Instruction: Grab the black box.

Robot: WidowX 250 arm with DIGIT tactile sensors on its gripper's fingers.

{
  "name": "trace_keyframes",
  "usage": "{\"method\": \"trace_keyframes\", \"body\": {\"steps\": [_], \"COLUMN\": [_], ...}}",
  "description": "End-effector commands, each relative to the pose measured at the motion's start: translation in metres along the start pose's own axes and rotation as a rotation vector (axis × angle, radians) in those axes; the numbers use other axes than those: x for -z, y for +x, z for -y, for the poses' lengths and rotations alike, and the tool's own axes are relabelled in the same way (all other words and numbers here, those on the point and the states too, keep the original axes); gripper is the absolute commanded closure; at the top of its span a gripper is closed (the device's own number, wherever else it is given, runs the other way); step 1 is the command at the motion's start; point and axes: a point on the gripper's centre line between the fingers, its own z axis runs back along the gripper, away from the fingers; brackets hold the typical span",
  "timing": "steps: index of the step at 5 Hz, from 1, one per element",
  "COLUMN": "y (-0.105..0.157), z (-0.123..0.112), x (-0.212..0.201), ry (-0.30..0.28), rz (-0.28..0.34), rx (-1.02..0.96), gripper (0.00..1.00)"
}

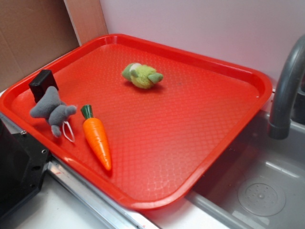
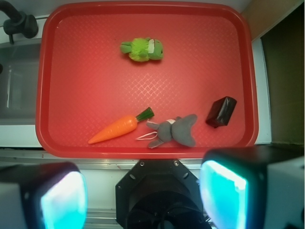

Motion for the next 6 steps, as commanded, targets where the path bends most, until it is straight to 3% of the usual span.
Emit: {"method": "trace_keyframes", "body": {"steps": [1,2,4,5,6], "y": [0.0,0.007,0.01,0.008,0.002], "z": [0.0,-0.044,-0.092,-0.102,-0.106], "x": [0.0,0.02,0.079,0.108,0.13], "ry": [0.0,0.116,0.136,0.138,0.123], "rz": [0.0,0.025,-0.045,-0.049,-0.102], "rx": [0.0,-0.239,-0.412,-0.402,-0.43], "gripper": [0.0,0.0,0.0,0.0,0.0]}}
